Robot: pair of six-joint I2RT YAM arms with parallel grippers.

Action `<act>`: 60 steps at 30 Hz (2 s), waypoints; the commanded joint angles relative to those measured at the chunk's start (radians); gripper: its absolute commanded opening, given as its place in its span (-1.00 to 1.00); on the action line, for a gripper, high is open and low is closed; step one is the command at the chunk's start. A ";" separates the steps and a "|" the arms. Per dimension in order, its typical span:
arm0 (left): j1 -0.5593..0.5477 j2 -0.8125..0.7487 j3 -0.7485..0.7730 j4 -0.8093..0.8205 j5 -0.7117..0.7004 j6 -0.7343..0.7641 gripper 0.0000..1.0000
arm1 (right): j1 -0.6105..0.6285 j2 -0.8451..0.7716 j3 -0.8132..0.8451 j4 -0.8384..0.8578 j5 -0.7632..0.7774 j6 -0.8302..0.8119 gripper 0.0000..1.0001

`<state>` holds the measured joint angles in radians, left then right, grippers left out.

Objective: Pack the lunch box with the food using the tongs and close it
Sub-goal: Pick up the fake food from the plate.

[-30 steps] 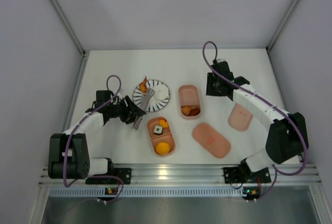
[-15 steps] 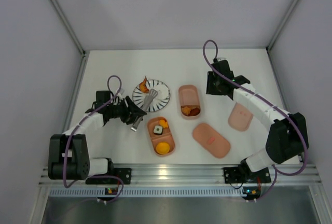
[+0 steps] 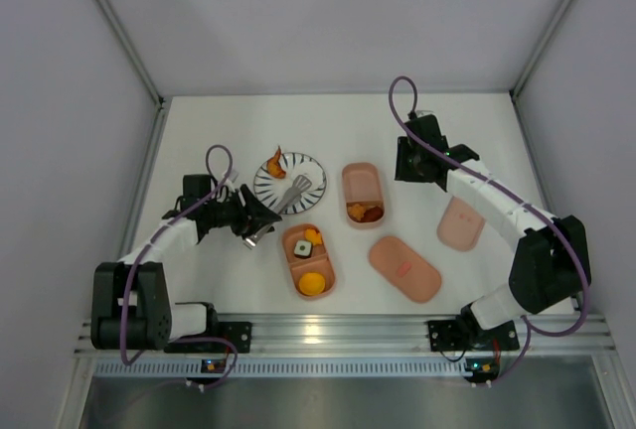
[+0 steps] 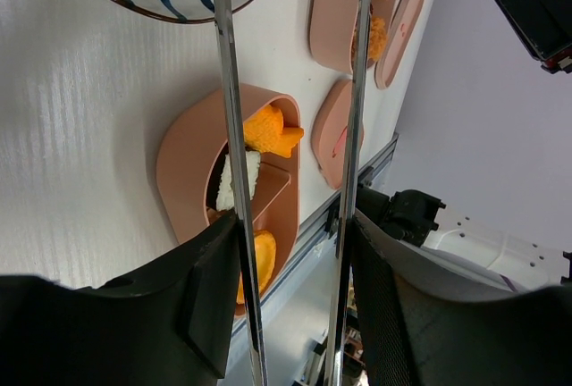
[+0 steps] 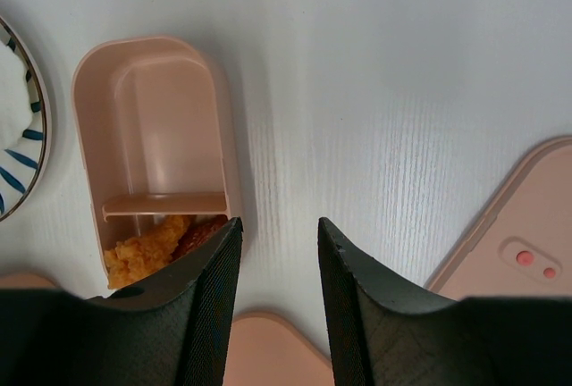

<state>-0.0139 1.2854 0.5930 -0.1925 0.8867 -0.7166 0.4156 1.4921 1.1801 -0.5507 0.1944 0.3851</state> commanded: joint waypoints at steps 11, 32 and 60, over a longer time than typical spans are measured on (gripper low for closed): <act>0.006 0.065 -0.022 0.153 0.044 -0.041 0.07 | -0.009 -0.041 0.016 -0.018 0.033 -0.011 -0.22; 0.006 0.127 0.021 0.165 0.092 -0.041 0.07 | -0.009 -0.044 0.009 -0.014 0.043 -0.009 -0.21; 0.006 0.157 0.031 0.175 0.144 -0.043 0.11 | -0.009 -0.062 -0.011 0.000 0.046 -0.005 -0.21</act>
<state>-0.0139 1.4322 0.5919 -0.0792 0.9947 -0.7559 0.4156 1.4723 1.1706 -0.5488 0.2241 0.3855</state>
